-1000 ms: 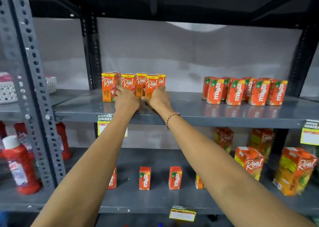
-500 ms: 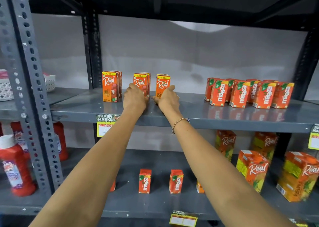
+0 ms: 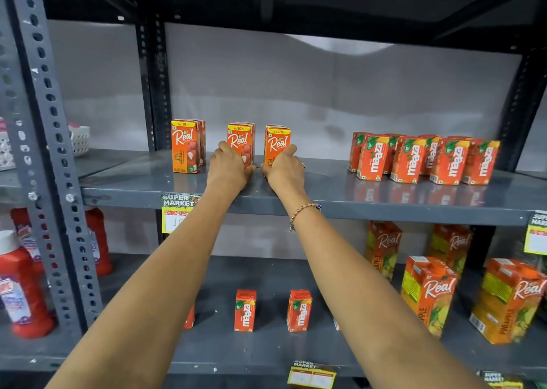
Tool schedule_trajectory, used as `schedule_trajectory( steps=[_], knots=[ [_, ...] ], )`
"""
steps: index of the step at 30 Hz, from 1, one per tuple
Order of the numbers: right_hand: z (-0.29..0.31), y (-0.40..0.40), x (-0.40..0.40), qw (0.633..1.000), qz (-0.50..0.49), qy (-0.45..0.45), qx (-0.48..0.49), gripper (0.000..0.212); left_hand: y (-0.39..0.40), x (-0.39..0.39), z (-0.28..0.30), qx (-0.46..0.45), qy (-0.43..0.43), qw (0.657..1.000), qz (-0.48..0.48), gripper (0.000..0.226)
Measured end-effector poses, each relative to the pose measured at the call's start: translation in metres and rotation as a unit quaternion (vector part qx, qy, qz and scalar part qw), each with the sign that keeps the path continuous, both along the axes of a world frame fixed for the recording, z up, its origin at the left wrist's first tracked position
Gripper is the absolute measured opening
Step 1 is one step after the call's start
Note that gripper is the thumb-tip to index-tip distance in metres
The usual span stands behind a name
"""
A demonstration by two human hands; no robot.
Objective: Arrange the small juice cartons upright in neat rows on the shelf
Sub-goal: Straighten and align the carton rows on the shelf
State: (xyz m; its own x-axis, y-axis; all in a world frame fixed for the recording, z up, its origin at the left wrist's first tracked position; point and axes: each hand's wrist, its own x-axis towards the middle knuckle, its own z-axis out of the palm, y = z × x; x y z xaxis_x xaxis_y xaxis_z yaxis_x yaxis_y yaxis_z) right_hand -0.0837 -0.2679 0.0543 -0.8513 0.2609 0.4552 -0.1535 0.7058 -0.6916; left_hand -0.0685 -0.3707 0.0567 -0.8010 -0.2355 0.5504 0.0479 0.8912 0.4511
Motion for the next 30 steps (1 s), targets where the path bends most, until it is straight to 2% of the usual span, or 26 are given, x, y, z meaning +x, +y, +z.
schedule_trajectory(
  steps=[13,19,23,25,27,28,30],
  knots=[
    [0.001,0.000,0.003,1.000,0.014,-0.007,0.015,0.069,0.001,0.002,0.000,0.000,-0.008,1.000,-0.011,0.069],
    [0.008,0.006,0.008,0.998,0.036,-0.041,-0.016,0.071,0.003,0.010,0.003,-0.016,-0.009,1.000,-0.011,0.069],
    [0.011,0.040,0.020,0.996,0.067,-0.052,-0.029,0.061,0.004,0.019,0.004,0.023,0.024,0.999,0.016,0.075],
    [0.010,0.077,0.029,0.998,0.044,-0.042,0.010,0.049,0.007,0.023,0.002,-0.004,0.098,0.995,0.008,0.062],
    [0.009,0.120,0.035,0.999,-0.016,-0.027,0.040,0.034,0.013,0.027,0.000,-0.012,0.147,0.988,-0.052,0.042],
    [0.009,0.140,0.037,0.997,-0.051,-0.020,0.046,0.030,0.018,0.029,0.000,-0.007,0.143,0.986,-0.084,0.036],
    [0.009,0.171,0.039,0.994,-0.102,-0.024,0.027,0.032,0.033,0.029,-0.001,-0.017,0.119,0.986,-0.116,0.042]
  ],
)
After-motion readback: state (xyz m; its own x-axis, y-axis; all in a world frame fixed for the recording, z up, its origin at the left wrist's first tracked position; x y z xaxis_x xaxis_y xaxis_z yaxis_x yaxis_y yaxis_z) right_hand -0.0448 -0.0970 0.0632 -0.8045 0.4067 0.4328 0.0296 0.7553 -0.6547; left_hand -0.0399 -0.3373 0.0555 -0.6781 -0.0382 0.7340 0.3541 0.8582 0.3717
